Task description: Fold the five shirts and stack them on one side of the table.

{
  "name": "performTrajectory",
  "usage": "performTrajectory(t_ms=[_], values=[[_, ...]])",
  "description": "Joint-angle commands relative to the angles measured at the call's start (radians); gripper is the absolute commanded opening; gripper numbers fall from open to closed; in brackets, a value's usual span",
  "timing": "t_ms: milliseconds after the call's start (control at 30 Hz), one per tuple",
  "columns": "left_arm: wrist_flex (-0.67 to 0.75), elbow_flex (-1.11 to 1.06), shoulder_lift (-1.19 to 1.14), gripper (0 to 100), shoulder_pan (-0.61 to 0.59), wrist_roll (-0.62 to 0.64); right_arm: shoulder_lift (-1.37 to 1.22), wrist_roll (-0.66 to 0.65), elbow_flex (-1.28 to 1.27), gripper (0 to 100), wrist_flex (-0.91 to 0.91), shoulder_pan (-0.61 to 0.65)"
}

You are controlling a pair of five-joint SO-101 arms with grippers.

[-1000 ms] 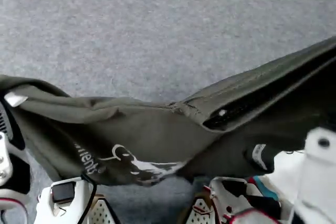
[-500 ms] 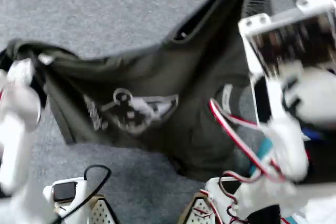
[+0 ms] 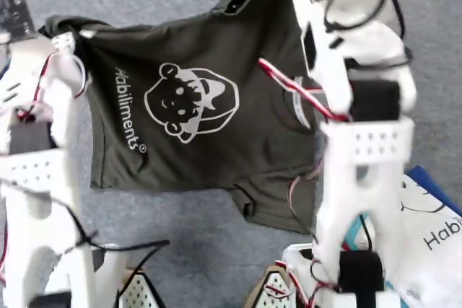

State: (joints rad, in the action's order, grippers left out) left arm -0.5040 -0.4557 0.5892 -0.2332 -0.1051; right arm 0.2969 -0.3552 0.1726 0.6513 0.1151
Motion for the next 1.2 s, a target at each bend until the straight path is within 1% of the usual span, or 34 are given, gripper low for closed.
performTrajectory(t_ms=[0,100,167,300,433,533,633,700,833,967,1100,1167], values=[[0.192,0.018,-0.162,2,-0.003,0.008,-0.091,0.049,-0.001,0.5,-0.115,-0.018],[0.296,0.091,-0.34,2,-0.003,0.008,-0.185,0.084,0.002,0.6,-0.238,-0.047],[0.325,0.172,-0.456,2,-0.003,0.008,-0.248,0.084,0.033,0.6,-0.278,-0.053],[0.324,0.381,-0.659,2,-0.003,0.008,-0.392,0.086,0.17,0.6,-0.285,-0.053],[0.322,0.565,-0.826,2,0.002,0.008,-0.575,0.12,0.371,0.6,-0.282,-0.054],[0.322,0.66,-0.923,2,0.002,0.008,-0.713,0.143,0.535,0.6,-0.281,-0.054],[0.304,0.706,-0.978,2,0.0,0.008,-0.823,0.169,0.673,0.6,-0.27,-0.068],[0.247,0.729,-0.981,2,-0.002,0.008,-0.865,0.176,0.757,0.6,-0.209,-0.07],[0.101,0.775,-0.981,2,-0.006,0.008,-0.898,0.172,0.894,0.6,0.003,-0.071],[-0.103,0.848,-0.981,2,-0.006,0.003,-0.898,0.167,0.986,0.7,0.218,-0.071],[-0.331,0.939,-0.981,2,-0.008,0.002,-0.898,0.074,1.076,0.7,0.482,-0.068],[-0.423,0.974,-0.981,2,-0.008,0.0,-0.898,0.032,1.122,0.6,0.631,-0.064]])
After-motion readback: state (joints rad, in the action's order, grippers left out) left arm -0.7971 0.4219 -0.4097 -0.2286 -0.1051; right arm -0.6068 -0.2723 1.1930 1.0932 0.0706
